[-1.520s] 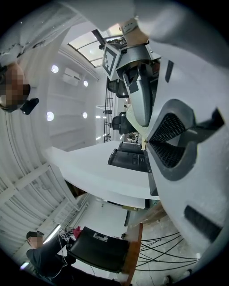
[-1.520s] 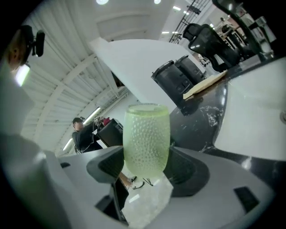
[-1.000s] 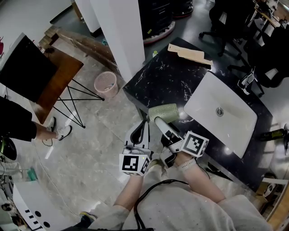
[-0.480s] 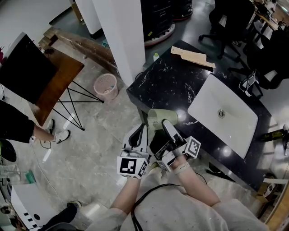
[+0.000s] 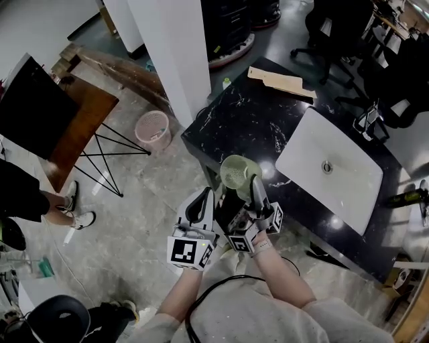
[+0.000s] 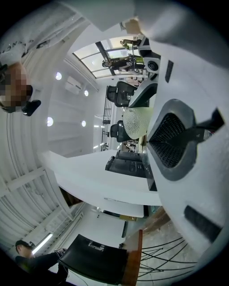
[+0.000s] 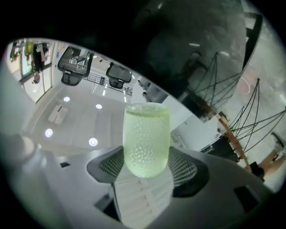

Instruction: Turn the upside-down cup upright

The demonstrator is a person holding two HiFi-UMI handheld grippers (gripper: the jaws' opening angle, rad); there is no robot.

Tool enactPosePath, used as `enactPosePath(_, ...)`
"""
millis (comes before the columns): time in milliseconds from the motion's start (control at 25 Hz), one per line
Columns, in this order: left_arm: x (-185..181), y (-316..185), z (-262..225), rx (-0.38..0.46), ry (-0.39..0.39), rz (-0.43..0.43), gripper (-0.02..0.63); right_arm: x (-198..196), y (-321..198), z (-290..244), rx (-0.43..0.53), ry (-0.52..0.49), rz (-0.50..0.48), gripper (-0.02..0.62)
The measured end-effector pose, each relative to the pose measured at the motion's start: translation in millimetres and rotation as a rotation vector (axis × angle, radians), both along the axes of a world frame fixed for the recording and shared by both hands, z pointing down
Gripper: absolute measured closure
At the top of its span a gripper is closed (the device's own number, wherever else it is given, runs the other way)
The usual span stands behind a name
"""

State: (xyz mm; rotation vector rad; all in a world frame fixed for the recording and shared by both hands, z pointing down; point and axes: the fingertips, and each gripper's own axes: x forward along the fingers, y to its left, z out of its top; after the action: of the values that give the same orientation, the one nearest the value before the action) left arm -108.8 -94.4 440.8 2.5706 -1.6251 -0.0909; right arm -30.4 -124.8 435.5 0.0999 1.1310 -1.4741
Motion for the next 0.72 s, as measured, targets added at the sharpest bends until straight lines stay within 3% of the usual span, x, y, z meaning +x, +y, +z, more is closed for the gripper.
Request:
enactPosePath(320, -12, -6, -13, 0.012, -0.043, -0.012, 0.598, 11, -13, 6, -0.043, -0.268, 0.056, 0.284)
enactPosePath(720, -15, -15, -13, 0.019, -0.047, -0.029, 0.598, 22, -16, 9, -0.044, -0.456, 0.101, 0.284)
